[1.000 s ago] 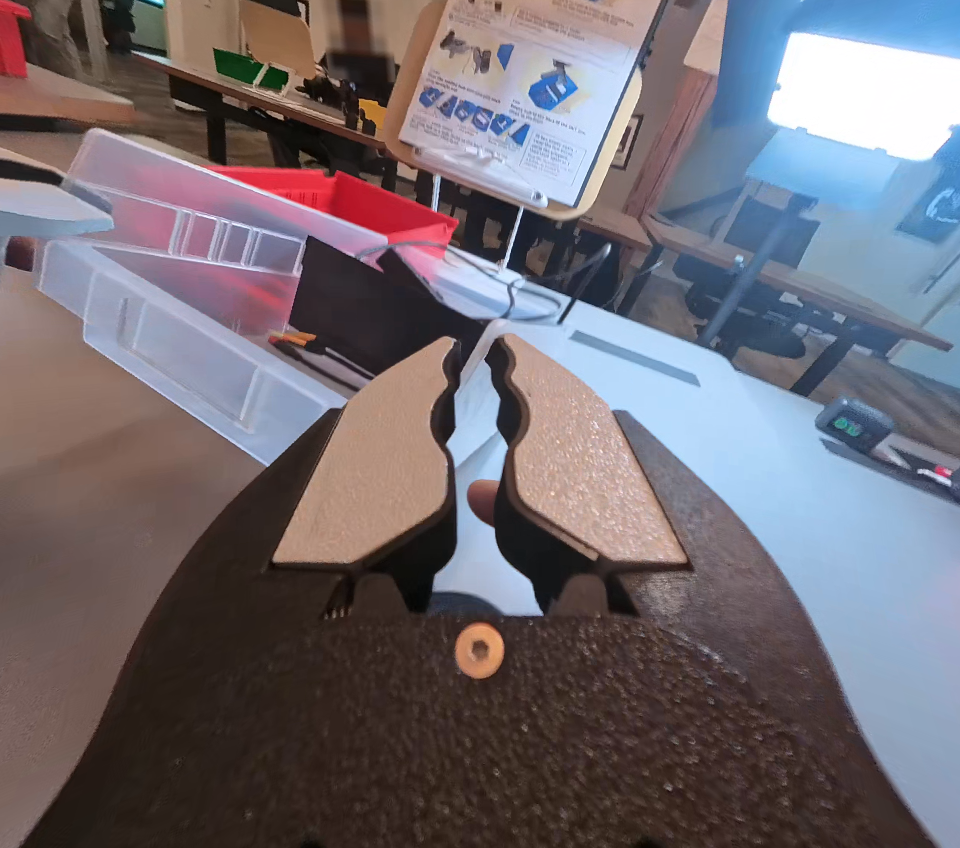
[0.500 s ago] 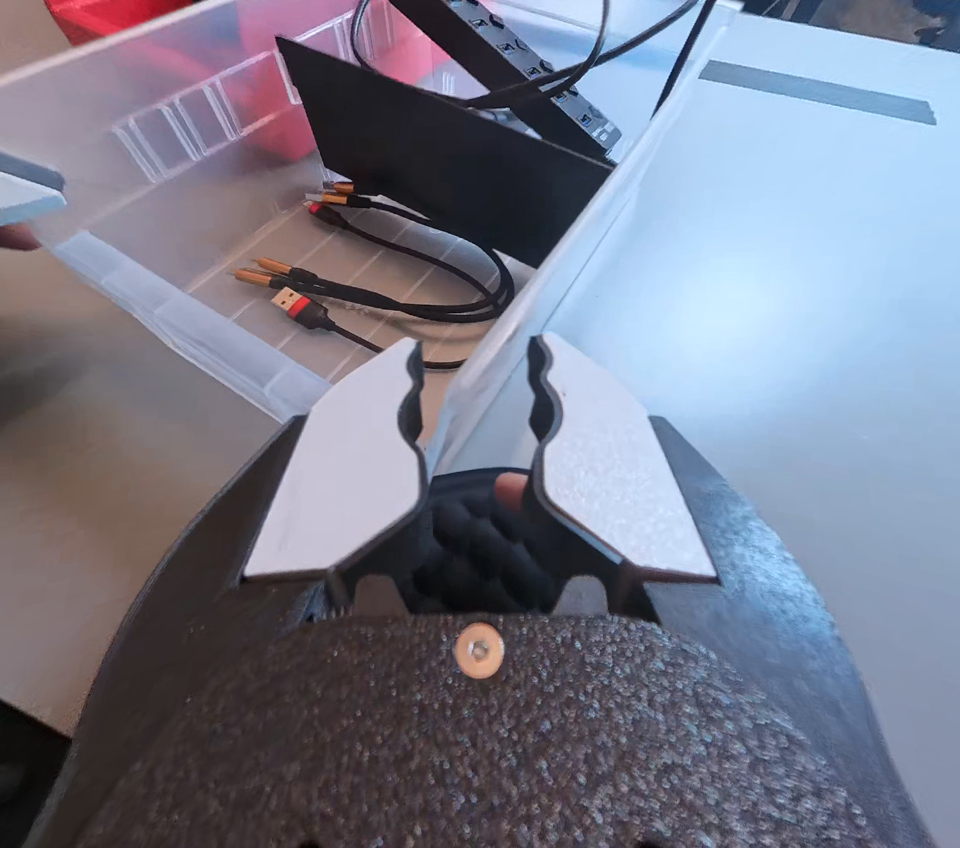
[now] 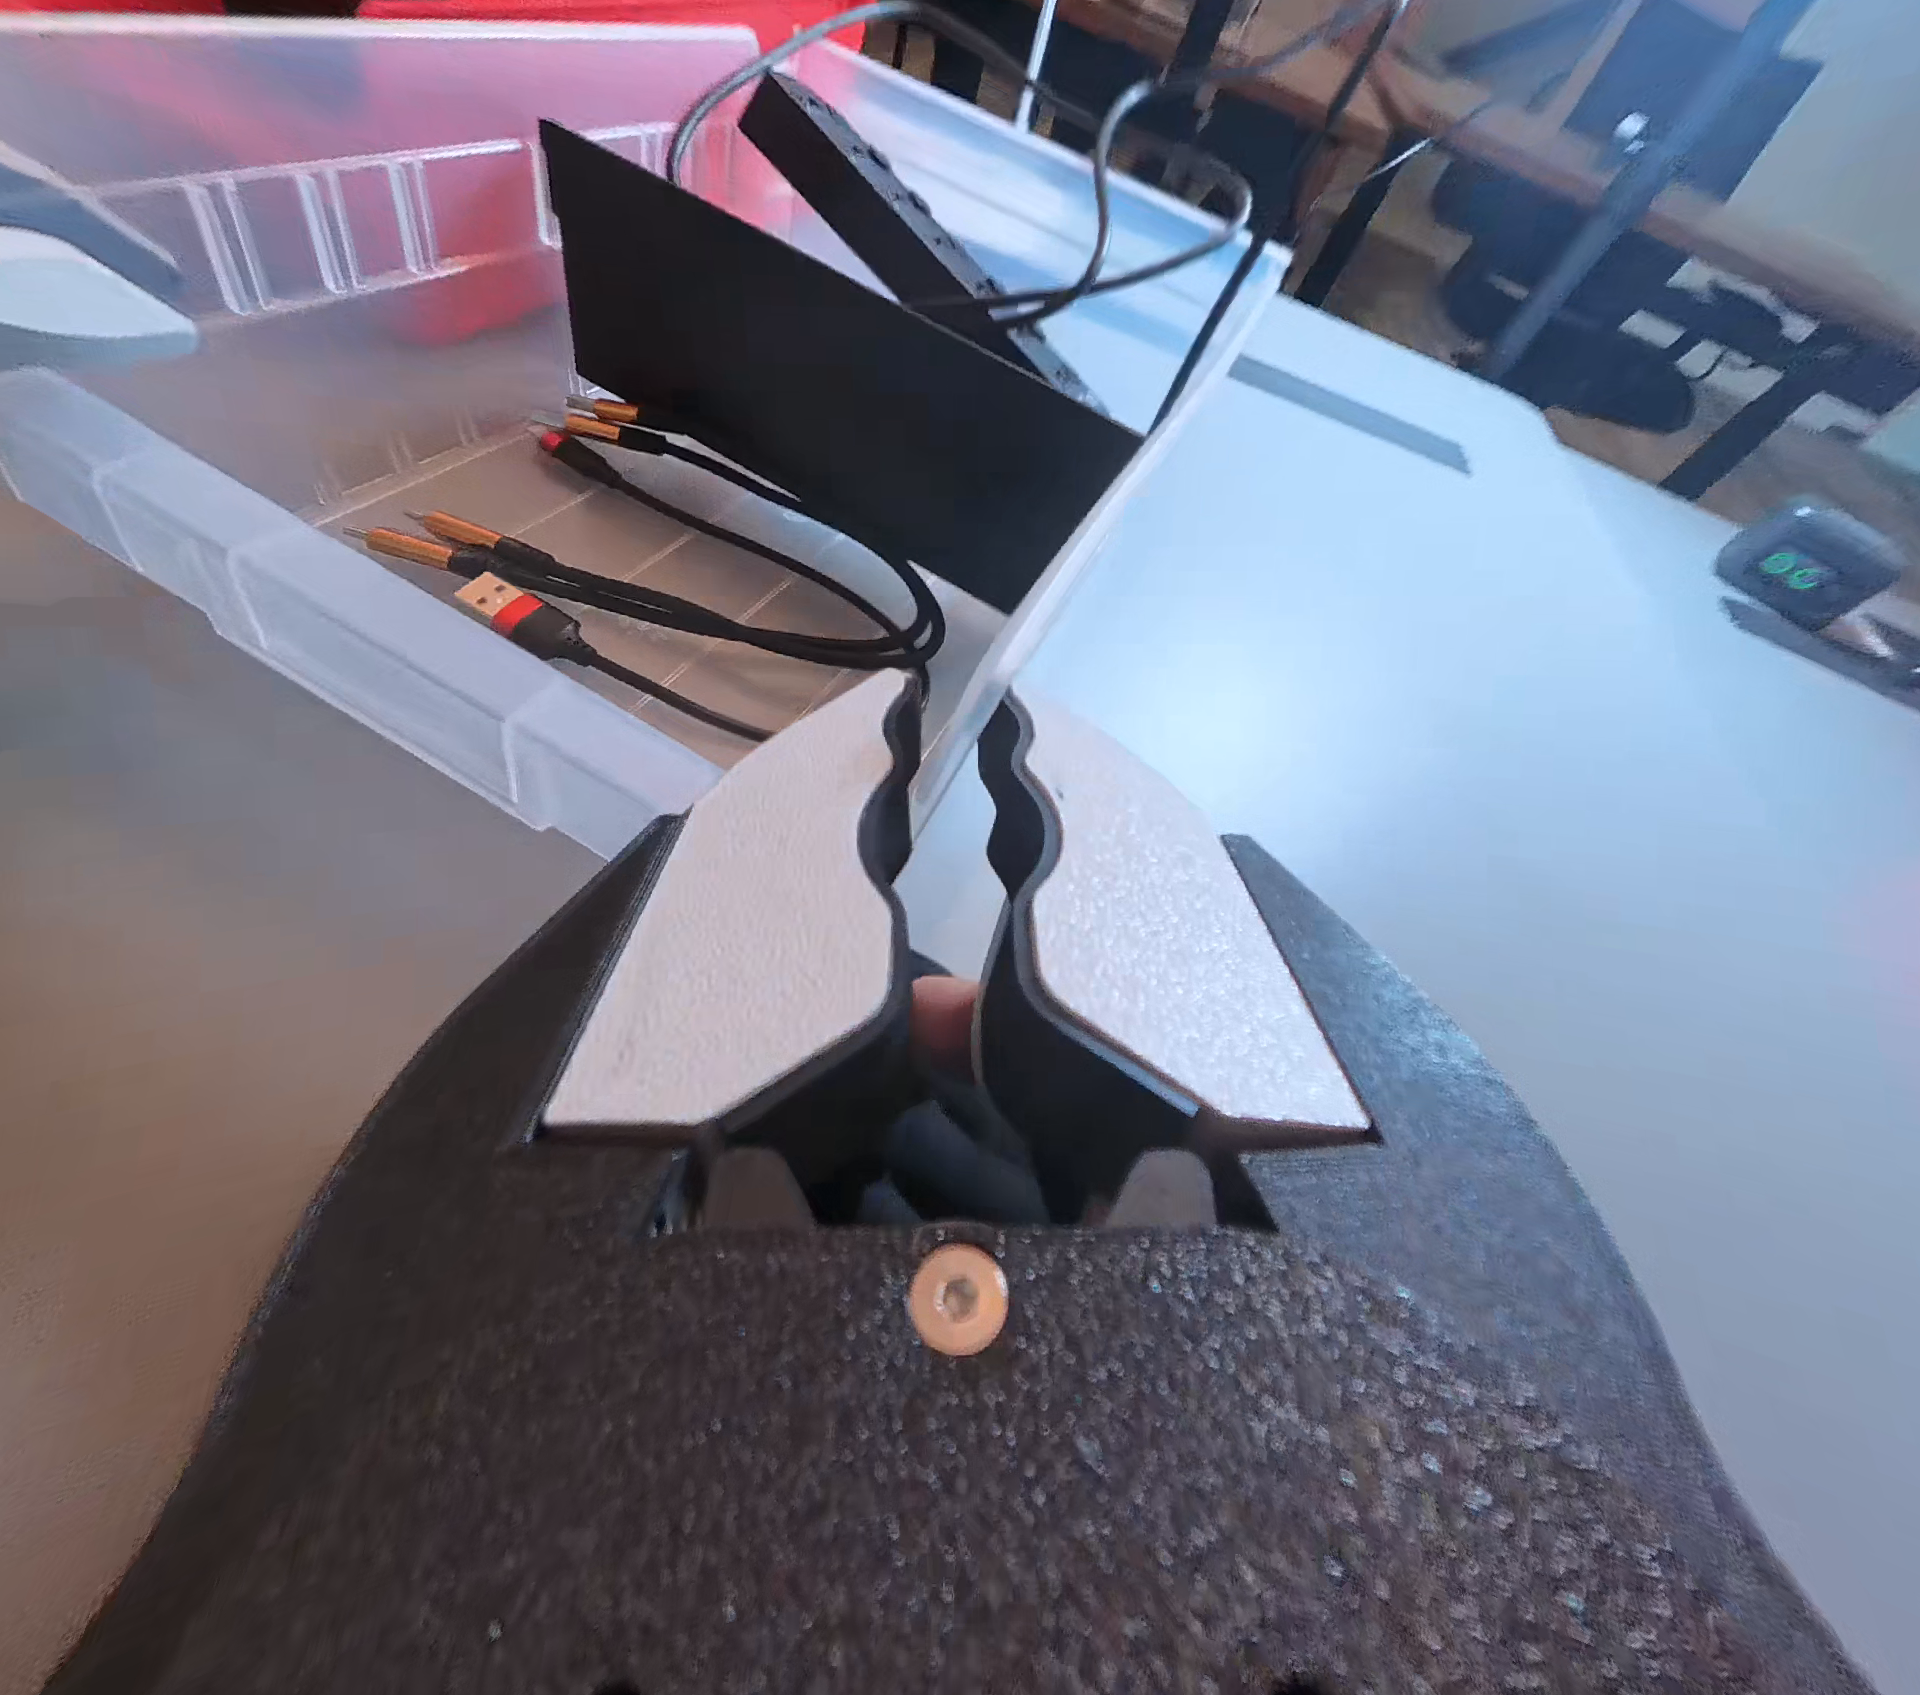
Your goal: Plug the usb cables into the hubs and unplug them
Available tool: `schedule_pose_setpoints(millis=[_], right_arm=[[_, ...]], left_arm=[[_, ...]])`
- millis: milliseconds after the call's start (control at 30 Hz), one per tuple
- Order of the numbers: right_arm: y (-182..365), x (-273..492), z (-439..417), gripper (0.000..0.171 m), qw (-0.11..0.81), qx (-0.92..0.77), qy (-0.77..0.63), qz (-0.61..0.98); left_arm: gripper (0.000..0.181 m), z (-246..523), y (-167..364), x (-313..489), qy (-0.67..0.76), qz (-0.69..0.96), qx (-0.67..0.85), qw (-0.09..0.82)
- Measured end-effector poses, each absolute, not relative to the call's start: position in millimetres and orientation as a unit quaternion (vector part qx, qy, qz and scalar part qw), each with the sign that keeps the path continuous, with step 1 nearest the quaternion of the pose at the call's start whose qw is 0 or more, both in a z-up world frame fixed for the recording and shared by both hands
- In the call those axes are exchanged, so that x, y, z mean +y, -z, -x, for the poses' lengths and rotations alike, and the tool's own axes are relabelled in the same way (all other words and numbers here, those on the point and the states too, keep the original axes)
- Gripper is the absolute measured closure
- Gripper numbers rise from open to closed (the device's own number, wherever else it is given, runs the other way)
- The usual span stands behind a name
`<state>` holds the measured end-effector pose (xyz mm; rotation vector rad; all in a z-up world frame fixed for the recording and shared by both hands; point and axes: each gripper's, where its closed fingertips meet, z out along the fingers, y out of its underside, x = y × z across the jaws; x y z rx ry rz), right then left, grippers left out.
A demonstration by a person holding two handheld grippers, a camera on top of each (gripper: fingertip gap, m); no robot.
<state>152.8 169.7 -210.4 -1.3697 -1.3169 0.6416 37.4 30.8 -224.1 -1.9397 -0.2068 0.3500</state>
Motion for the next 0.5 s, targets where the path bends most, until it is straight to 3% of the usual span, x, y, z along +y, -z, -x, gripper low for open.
schedule_pose_setpoints(millis=[500], right_arm=[[130, 160, -173, 0.161, 0.637, -0.498, -0.333, 0.485]], left_arm=[[0.169, -53, 119, 25, -0.247, 0.722, -0.02, 0.646]])
